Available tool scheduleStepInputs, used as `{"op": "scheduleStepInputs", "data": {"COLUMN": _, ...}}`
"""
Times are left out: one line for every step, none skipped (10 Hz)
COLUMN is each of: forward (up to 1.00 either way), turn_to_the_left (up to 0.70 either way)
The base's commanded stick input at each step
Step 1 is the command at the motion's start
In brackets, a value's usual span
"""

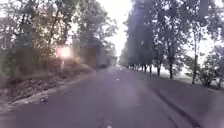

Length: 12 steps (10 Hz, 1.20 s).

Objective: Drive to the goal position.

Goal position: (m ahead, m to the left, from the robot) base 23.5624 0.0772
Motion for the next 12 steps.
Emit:
{"op": "scheduleStepInputs", "data": {"forward": 1.00, "turn_to_the_left": -0.40}}
{"op": "scheduleStepInputs", "data": {"forward": 1.00, "turn_to_the_left": -0.40}}
{"op": "scheduleStepInputs", "data": {"forward": 1.00, "turn_to_the_left": -0.36}}
{"op": "scheduleStepInputs", "data": {"forward": 1.00, "turn_to_the_left": -0.15}}
{"op": "scheduleStepInputs", "data": {"forward": 1.00, "turn_to_the_left": 0.00}}
{"op": "scheduleStepInputs", "data": {"forward": 1.00, "turn_to_the_left": 0.00}}
{"op": "scheduleStepInputs", "data": {"forward": 1.00, "turn_to_the_left": 0.00}}
{"op": "scheduleStepInputs", "data": {"forward": 1.00, "turn_to_the_left": 0.00}}
{"op": "scheduleStepInputs", "data": {"forward": 1.00, "turn_to_the_left": 0.00}}
{"op": "scheduleStepInputs", "data": {"forward": 1.00, "turn_to_the_left": 0.00}}
{"op": "scheduleStepInputs", "data": {"forward": 1.00, "turn_to_the_left": 0.00}}
{"op": "scheduleStepInputs", "data": {"forward": 1.00, "turn_to_the_left": 0.00}}
